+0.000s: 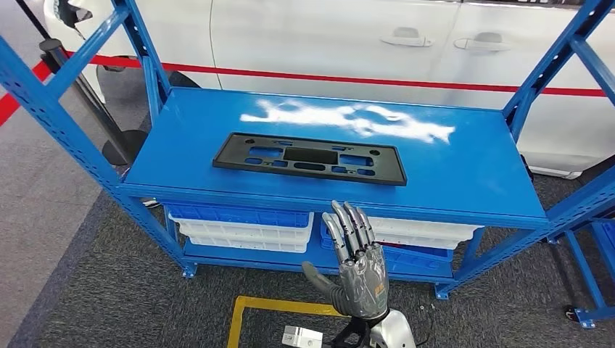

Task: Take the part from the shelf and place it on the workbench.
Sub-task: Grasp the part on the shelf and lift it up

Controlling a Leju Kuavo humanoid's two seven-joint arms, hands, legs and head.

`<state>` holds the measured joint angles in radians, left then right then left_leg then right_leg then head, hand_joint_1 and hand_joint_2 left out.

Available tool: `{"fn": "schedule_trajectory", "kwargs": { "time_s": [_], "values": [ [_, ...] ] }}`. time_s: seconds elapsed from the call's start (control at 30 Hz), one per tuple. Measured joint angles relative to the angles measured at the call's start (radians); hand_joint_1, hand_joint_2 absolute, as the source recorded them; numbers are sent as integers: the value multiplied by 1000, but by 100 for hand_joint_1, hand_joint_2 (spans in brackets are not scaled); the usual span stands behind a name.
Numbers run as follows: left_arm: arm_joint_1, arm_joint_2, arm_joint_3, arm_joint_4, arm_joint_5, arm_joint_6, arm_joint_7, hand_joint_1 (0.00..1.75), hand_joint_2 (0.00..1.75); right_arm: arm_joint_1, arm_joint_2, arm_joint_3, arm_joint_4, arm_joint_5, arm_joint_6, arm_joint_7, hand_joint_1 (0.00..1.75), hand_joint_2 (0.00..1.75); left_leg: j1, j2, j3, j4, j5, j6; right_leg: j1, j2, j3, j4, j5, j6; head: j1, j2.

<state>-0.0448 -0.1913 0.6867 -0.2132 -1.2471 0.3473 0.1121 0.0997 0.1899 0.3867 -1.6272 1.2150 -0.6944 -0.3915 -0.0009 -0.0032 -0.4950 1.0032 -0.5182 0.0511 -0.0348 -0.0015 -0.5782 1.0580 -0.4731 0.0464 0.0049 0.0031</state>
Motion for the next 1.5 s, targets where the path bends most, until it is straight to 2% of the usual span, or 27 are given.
{"fn": "schedule_trajectory", "kwargs": {
  "time_s": [0.07,0.13,0.17,0.2,0.27,0.33,0.43,0.5,0.57,0.63,0.67,0.7,0.73,0.8,0.87,0.93,1.0,1.07,1.13,1.17,1.2,1.23,1.3,1.33,1.37,1.4,1.5],
  "values": [
    [0,-4,3,0,0,0,0,0,0,1,-3,1,4,-5,0,6,0,175,-1,0,11,-5,0,7,3,1,-54,96,-48,-6,3,0],
    [0,-6,7,0,0,-1,0,0,0,6,-7,4,9,-10,0,13,0,175,-6,-1,17,-5,-5,9,8,1,-130,209,-90,-10,4,0],
    [0,-7,8,0,-1,-2,1,0,0,9,-9,5,12,-11,0,15,0,175,-8,-1,22,-5,-10,9,11,1,-154,234,-88,-13,4,0],
    [1,-7,10,0,-1,-2,1,0,0,10,-11,7,15,-13,0,17,0,175,-10,-3,30,-5,-16,9,13,1,-160,224,-64,-19,4,0],
    [2,-9,13,0,-1,-2,1,0,0,12,-13,9,18,-14,0,19,0,175,-11,-4,52,-5,-33,5,22,2,-123,114,22,-36,4,0],
    [0,-13,14,1,-2,-2,1,0,0,12,-15,11,20,-14,0,20,0,175,-11,-5,66,-6,-50,-3,33,3,-88,17,60,-50,1,0],
    [-5,-16,14,2,-2,-2,1,0,0,15,-16,13,22,-16,-1,23,0,175,-10,-4,82,-5,-53,-24,38,6,-65,-23,45,-62,-3,0],
    [-6,-17,14,2,-2,-2,1,0,0,16,-16,15,23,-17,-1,23,0,175,-10,-3,74,44,-40,-34,30,5,-31,-41,36,-71,-8,0],
    [-7,-17,15,2,-2,-3,1,0,0,15,-16,17,24,-17,-1,23,0,175,-3,-3,10,154,-51,-46,22,2,5,-57,20,-76,-17,0],
    [-7,-17,15,2,-4,-5,2,0,0,15,-16,18,25,-17,-1,25,0,175,9,-2,-76,249,-100,-63,17,2,28,-61,1,-73,-24,0],
    [-6,-17,15,2,-6,-6,2,0,0,15,-16,18,26,-17,-1,27,0,175,15,-2,-107,265,-118,-71,15,3,40,-61,-10,-71,-23,0],
    [-4,-17,15,2,-8,-8,2,0,0,15,-16,19,27,-17,-1,30,0,175,20,-2,-125,254,-119,-79,12,5,55,-61,-22,-67,-24,0],
    [-1,-17,15,2,-10,-9,2,0,0,15,-17,19,28,-18,-1,33,0,175,25,-2,-131,216,-93,-84,8,7,71,-61,-34,-61,-24,0],
    [5,-17,15,3,-11,-14,3,0,0,16,-18,21,29,-19,-1,40,0,175,32,2,-129,108,13,-92,2,8,101,-58,-61,-47,-25,0],
    [6,-17,15,5,-13,-18,4,0,0,17,-20,23,31,-20,-1,48,0,175,29,6,-127,51,79,-80,2,7,117,-55,-81,-30,-27,0],
    [3,-17,15,6,-17,-18,3,0,0,17,-23,28,32,-20,-1,63,0,175,23,5,-124,51,77,-56,2,7,121,-51,-86,-14,-29,0],
    [0,-17,15,6,-23,-15,4,0,0,13,-28,37,33,-22,-1,89,0,175,22,3,-112,43,74,-39,-2,5,106,-13,-78,-5,-27,0],
    [-2,-18,15,6,-31,-13,7,0,0,7,-37,52,39,-33,-1,119,0,175,21,3,-96,32,69,-26,-2,4,47,84,-92,-3,-27,0],
    [-4,-18,14,6,-38,-12,9,0,0,-2,-50,73,55,-52,-1,156,0,175,15,2,-85,29,58,-15,4,3,-36,194,-144,-7,-27,0],
    [-5,-18,14,6,-40,-12,9,0,0,-8,-57,85,65,-62,-1,173,0,175,11,1,-78,29,51,-10,8,3,-69,226,-160,-10,-27,0],
    [-5,-18,13,6,-41,-12,9,0,0,-13,-64,98,74,-70,-1,187,0,175,6,-1,-69,29,44,-7,12,3,-89,229,-155,-15,-27,0],
    [-5,-18,13,6,-42,-12,9,0,0,-18,-70,109,82,-75,-1,195,0,175,1,-3,-59,29,37,-5,18,3,-93,201,-126,-23,-27,0],
    [-4,-20,13,7,-42,-13,9,0,0,-27,-80,127,92,-78,-1,202,0,175,-7,-6,-37,28,23,-4,32,3,-68,85,-29,-51,-28,0],
    [-4,-22,13,7,-42,-13,9,0,0,-30,-83,134,96,-79,-1,204,0,175,-9,-7,-30,26,17,-6,40,3,-56,35,-2,-65,-31,0],
    [-4,-24,13,8,-42,-13,8,0,0,-33,-86,140,100,-81,-1,206,0,175,-8,-7,-27,24,13,-10,46,3,-47,1,15,-77,-34,0],
    [-5,-25,13,8,-43,-13,8,0,0,-35,-89,146,104,-84,0,208,0,175,-7,-7,-25,24,13,-15,49,4,-44,-14,14,-84,-36,0],
    [-8,-26,13,8,-46,-14,4,0,0,-46,-95,163,118,-95,10,223,0,175,-7,-5,-15,17,8,-23,49,9,-29,-37,29,-64,-39,0]
  ]
}}
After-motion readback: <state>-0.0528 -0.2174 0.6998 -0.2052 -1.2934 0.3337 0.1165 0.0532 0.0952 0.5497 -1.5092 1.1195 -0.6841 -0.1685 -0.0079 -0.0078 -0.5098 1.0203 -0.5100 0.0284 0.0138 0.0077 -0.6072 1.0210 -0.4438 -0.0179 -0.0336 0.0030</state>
